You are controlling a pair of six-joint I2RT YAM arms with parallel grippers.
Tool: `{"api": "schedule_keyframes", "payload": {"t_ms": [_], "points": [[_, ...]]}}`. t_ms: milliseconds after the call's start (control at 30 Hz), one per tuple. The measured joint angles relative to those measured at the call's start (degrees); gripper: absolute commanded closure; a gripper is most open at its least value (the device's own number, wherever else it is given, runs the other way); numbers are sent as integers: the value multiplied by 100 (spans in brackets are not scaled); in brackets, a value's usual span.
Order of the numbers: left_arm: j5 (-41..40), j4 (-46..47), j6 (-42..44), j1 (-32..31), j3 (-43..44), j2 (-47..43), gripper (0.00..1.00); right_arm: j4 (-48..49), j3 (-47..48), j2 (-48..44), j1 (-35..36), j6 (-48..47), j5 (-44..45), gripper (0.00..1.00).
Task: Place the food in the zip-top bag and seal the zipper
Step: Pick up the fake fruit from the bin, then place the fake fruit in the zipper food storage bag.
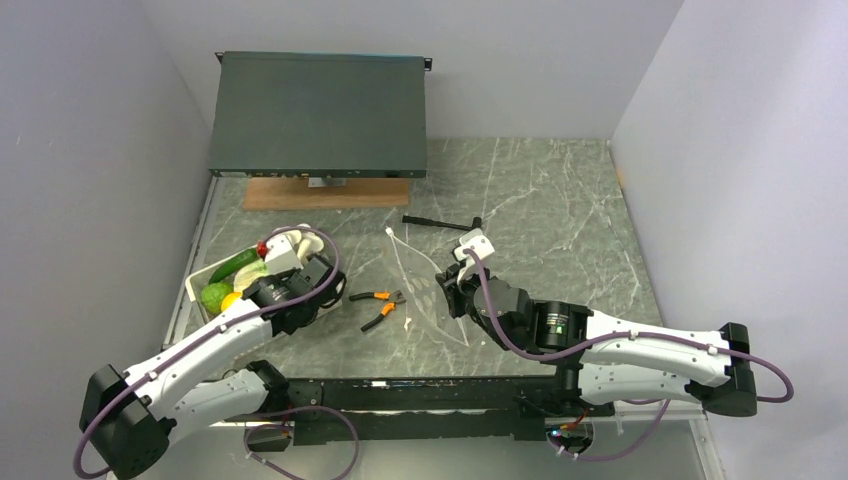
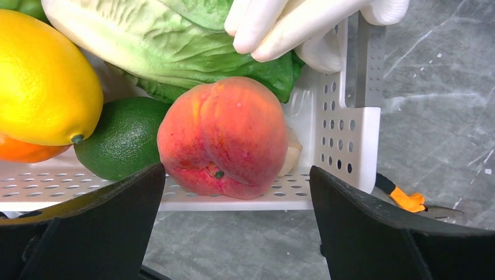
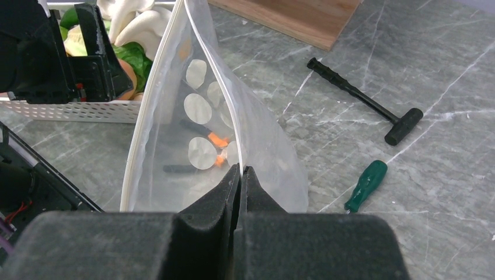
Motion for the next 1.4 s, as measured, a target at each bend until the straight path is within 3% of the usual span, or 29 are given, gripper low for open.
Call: {"api": "schedule_keyframes", "payload": {"t_ms": [400, 733, 833, 967, 1200, 1400], "points": [[-155, 151, -247, 17, -376, -46, 1, 79, -22, 184, 0, 2, -4, 100], [-365, 396, 68, 20, -479, -407, 42, 70, -11, 297, 0, 7, -17, 100], [-350, 361, 234, 20, -466, -883, 48, 72, -11, 297, 0, 7, -22, 100], [-101, 155, 518, 28, -243, -1644, 48, 72, -11, 295, 0, 24, -20, 100], [1633, 717, 1547, 39, 229, -3189, 48, 74, -9, 308, 0, 37, -24, 100], [3987, 2632, 1786, 39, 59, -3528, 48, 94, -9, 367, 0, 96, -164, 100]]}}
